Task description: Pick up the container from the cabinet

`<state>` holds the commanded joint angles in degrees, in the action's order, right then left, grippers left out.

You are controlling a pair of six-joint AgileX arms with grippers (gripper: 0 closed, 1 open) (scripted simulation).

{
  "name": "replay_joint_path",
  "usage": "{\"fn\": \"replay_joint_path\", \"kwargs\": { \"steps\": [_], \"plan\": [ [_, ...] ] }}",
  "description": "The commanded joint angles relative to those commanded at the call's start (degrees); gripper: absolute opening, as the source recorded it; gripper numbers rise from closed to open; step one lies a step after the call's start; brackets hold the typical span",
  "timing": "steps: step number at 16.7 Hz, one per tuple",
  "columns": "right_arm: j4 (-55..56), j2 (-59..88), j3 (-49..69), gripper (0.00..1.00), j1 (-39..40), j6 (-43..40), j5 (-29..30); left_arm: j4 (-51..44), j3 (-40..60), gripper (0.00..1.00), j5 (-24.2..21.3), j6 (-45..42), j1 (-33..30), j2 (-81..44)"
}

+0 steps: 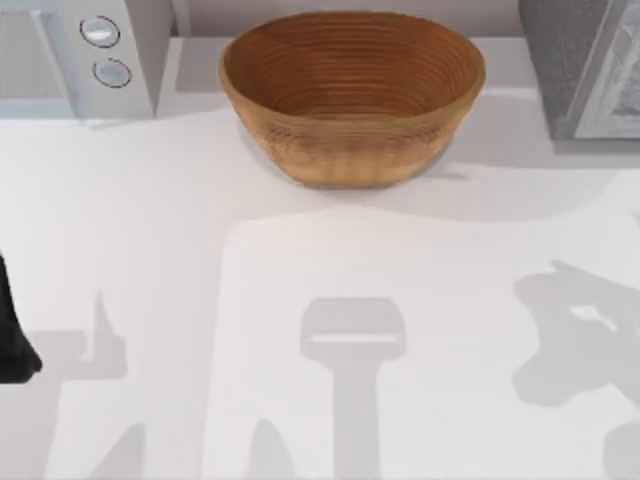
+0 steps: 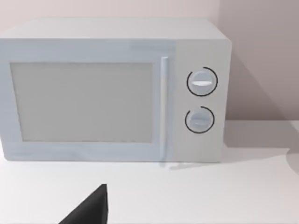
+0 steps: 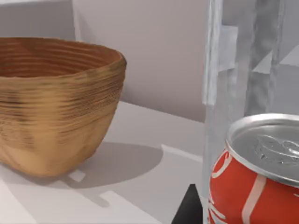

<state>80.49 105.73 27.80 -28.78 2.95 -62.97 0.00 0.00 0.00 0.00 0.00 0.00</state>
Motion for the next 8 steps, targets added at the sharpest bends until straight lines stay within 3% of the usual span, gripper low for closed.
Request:
{"fn": "replay_joint_path", "kwargs": {
  "steps": [4,8],
  "plan": [
    [12.1,15.6,4.3,0.0,-4.4,0.5,-9.3,0.0,0.0,1.0,0.0,0.0,0.0,0.0],
    [19.1,24.6,6.7,0.0,-6.9,0.9,-14.7,0.0,0.0,1.0,0.0,0.0,0.0,0.0]
  ]
}}
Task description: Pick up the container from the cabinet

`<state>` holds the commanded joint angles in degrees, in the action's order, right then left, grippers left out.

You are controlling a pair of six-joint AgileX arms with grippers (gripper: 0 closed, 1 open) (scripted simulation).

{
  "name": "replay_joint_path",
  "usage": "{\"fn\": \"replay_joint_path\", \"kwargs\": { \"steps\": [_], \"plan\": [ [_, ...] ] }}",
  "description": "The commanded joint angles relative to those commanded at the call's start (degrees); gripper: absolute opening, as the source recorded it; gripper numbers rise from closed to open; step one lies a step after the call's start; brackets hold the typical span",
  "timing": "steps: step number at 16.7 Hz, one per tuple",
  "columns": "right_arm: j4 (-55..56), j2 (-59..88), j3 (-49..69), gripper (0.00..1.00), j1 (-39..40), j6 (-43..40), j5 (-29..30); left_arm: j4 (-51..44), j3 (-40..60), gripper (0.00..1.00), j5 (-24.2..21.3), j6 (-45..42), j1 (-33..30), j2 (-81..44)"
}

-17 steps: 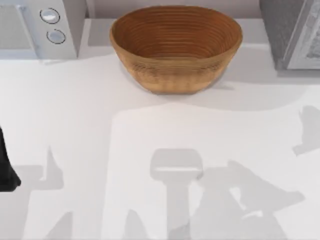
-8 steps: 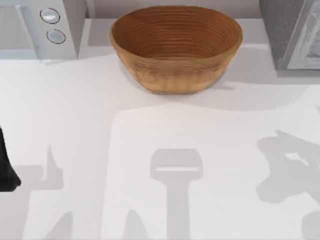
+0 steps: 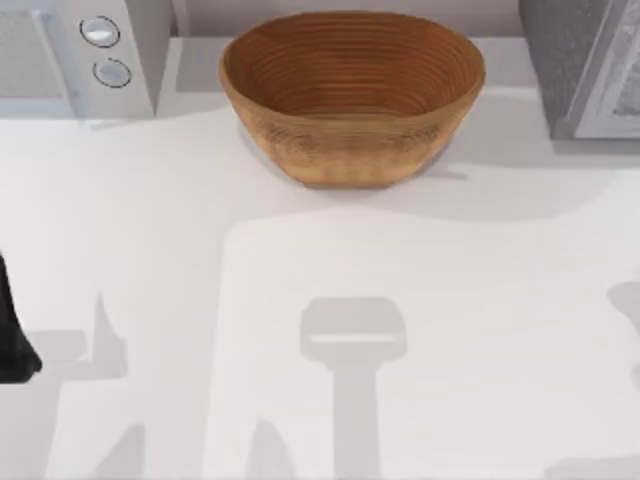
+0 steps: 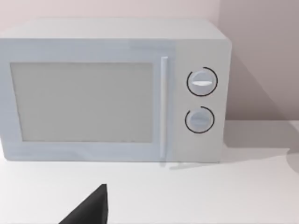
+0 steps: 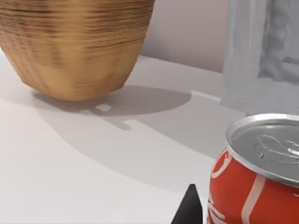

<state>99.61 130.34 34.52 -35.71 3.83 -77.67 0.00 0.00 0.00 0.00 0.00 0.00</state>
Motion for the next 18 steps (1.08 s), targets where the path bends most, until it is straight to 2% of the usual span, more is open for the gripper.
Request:
{"fn": "replay_joint_path", "kwargs": {
  "steps": [6,7,13,17,18],
  "plan": [
    [1.1,1.4,0.4,0.0,-0.4,0.1,-0.8,0.0,0.0,1.0,0.0,0.0,0.0,0.0],
    [-0.3,5.6,2.0,0.0,-0.2,0.1,-0.6,0.0,0.0,1.0,0.0,0.0,0.0,0.0],
    [-0.1,3.0,1.9,0.0,4.0,-1.1,3.5,0.0,0.0,1.0,0.0,0.0,0.0,0.0],
    [-0.1,2.9,1.9,0.0,4.1,-1.2,3.7,0.0,0.0,1.0,0.0,0.0,0.0,0.0],
    [-0.1,2.9,1.9,0.08,4.1,-1.2,3.7,0.0,0.0,1.0,0.0,0.0,0.0,0.0]
  ]
}}
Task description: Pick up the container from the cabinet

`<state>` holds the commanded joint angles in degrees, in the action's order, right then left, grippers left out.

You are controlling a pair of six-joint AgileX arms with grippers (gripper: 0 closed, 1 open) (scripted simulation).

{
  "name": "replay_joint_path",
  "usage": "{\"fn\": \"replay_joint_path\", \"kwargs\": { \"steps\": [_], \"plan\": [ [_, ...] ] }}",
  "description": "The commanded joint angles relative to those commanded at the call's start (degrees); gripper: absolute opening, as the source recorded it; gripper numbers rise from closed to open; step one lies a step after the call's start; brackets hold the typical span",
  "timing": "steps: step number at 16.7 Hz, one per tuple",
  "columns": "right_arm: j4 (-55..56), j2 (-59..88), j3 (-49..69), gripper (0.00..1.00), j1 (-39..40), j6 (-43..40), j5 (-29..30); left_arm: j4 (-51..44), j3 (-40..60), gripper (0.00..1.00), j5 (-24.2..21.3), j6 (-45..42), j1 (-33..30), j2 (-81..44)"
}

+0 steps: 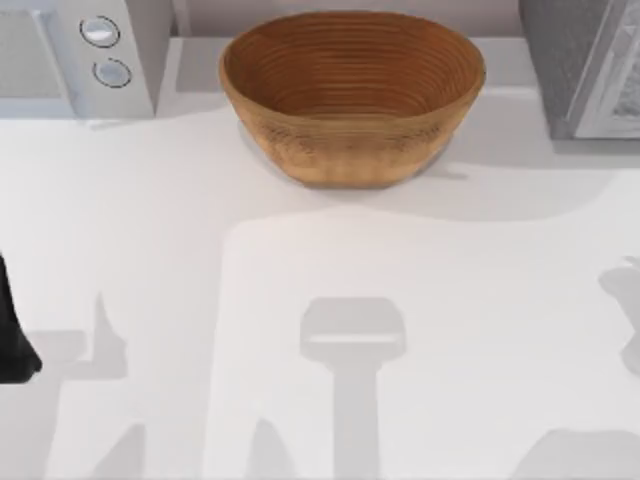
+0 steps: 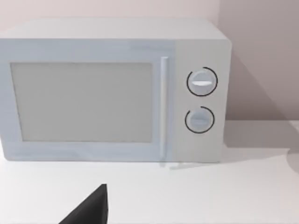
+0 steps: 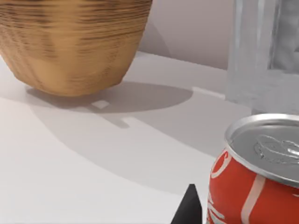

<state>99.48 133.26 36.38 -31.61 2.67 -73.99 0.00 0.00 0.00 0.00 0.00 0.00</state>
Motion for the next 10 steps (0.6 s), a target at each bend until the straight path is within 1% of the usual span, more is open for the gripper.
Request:
{"fn": "replay_joint_path", "kwargs": {
  "steps": [10],
  "plan": [
    [0.0,0.0,0.0,0.83,0.0,0.0,0.0,0.0,0.0,1.0,0.0,0.0,0.0,0.0]
  ]
}}
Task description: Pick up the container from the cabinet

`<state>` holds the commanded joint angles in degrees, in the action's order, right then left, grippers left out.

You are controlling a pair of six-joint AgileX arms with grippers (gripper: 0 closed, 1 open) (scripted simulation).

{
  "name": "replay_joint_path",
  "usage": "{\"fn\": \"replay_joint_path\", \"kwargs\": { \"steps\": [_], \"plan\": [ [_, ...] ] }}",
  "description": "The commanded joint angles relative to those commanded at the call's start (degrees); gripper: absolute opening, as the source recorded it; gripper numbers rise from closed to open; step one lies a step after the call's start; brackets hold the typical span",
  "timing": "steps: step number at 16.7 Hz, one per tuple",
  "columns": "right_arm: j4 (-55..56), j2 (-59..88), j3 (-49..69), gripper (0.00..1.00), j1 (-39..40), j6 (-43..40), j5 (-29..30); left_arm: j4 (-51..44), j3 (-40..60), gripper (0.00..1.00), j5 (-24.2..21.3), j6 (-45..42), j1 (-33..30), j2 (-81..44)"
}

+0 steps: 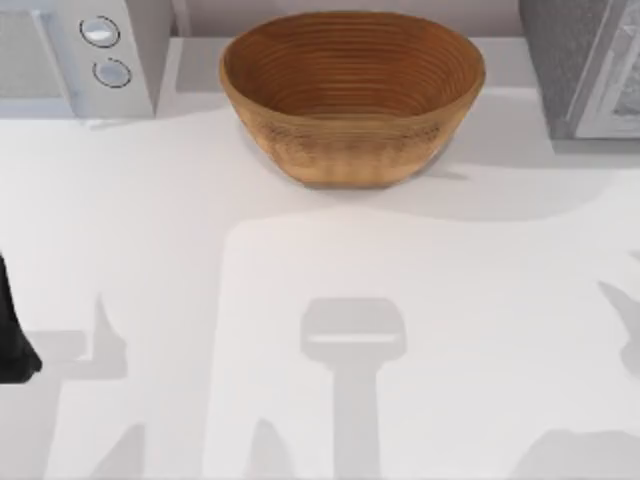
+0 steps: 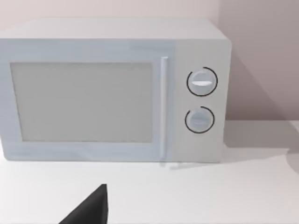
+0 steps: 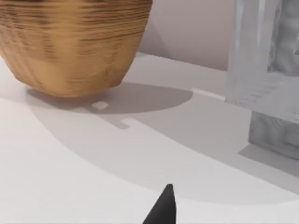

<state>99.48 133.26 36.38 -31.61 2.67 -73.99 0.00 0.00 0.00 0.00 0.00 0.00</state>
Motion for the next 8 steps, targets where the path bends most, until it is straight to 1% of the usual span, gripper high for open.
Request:
{"fn": "replay_joint_path", "kwargs": {
  "steps": [2,3,8],
  "plan": [
    [0.0,0.0,0.0,0.98,0.0,0.0,0.0,0.0,0.0,1.0,0.0,0.0,0.0,0.0],
    [0.0,0.0,0.0,1.0,0.0,0.0,0.0,0.0,0.0,1.0,0.0,0.0,0.0,0.0],
    [0.0,0.0,0.0,1.0,0.0,0.0,0.0,0.0,0.0,1.0,0.0,0.0,0.0,0.0]
  ]
}}
